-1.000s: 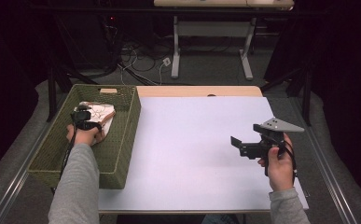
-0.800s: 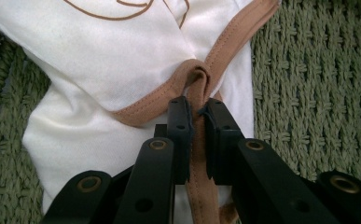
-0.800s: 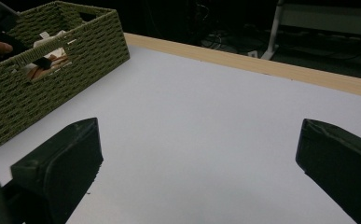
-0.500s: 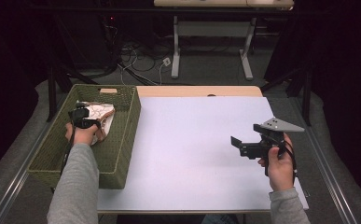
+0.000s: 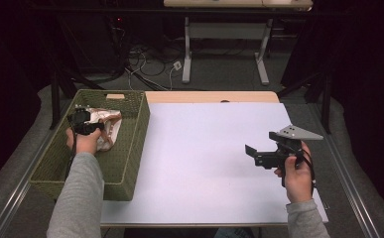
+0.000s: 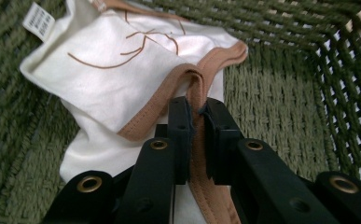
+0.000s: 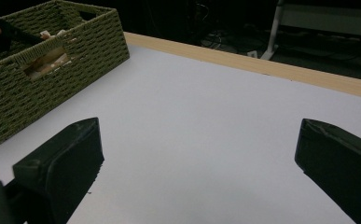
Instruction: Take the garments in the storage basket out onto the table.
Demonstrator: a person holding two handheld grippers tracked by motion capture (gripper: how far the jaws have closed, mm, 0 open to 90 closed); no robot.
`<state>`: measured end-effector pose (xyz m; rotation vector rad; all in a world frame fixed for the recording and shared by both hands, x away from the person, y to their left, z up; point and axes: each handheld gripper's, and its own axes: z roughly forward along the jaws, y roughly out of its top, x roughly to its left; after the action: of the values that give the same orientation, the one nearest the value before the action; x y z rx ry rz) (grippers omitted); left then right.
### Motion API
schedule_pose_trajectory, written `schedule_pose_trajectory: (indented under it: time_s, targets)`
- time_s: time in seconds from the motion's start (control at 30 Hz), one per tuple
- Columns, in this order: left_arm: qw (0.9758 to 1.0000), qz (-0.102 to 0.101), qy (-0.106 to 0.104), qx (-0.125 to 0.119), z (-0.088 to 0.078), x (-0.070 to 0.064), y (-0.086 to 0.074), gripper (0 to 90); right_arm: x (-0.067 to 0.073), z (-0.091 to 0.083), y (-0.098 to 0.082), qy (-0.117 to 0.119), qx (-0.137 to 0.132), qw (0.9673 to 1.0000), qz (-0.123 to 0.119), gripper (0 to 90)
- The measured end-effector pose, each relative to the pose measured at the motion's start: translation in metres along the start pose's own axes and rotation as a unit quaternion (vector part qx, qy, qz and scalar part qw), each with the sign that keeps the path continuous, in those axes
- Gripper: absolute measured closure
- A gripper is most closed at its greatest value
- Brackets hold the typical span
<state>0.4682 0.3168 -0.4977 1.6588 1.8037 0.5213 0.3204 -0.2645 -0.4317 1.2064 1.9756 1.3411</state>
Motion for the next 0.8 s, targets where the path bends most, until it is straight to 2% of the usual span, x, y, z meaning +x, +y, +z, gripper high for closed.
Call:
schedule_pose_trajectory:
  time_s: [0.3,0.53,0.8]
  targets:
    - [0.9993,-0.001,-0.003,-0.037,-0.014,0.001,0.003,82.2,0.0,0.0,0.0,-0.001,0.001,1.0,0.0,0.6]
    - [0.9969,-0.011,-0.013,-0.076,-0.026,0.001,0.005,82.2,0.0,0.002,-0.001,-0.001,0.005,1.0,-0.002,0.7]
    - [0.9944,-0.003,-0.026,-0.102,-0.037,-0.003,0.006,82.2,-0.001,0.001,-0.001,-0.005,0.004,1.0,-0.001,0.7]
